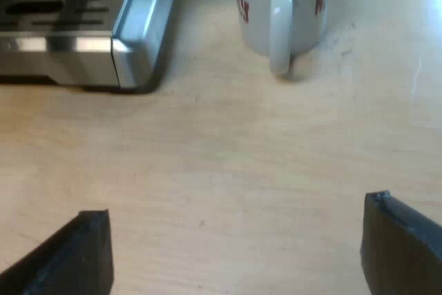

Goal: Pour the beans into the coffee machine

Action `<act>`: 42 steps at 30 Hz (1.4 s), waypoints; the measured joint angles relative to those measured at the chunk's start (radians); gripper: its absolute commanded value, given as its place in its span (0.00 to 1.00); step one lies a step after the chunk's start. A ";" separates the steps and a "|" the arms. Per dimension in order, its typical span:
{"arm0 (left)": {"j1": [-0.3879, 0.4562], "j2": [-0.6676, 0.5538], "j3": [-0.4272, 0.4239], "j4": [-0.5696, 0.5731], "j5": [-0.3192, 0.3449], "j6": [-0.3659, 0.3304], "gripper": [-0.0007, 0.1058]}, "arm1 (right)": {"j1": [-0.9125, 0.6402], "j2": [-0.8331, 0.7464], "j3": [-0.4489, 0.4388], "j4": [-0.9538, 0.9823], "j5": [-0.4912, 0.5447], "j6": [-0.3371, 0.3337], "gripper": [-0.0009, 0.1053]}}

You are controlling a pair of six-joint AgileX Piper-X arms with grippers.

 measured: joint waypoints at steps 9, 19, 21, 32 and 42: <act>0.000 0.000 0.000 -0.001 0.003 0.000 0.85 | 0.000 0.000 0.020 -0.003 -0.046 0.016 0.75; 0.000 0.000 0.000 -0.001 0.003 0.000 0.85 | 0.000 0.000 0.020 -0.006 -0.046 0.016 0.75; 0.000 0.000 0.002 -0.007 0.003 0.000 0.85 | 0.000 0.000 0.020 -0.009 -0.046 0.016 0.75; 0.000 0.000 0.018 -0.055 0.003 0.000 0.85 | 0.000 0.000 0.020 -0.008 -0.046 0.016 0.75; 0.000 0.000 0.018 -0.055 0.003 0.000 0.85 | 0.000 0.000 0.020 -0.008 -0.048 0.016 0.75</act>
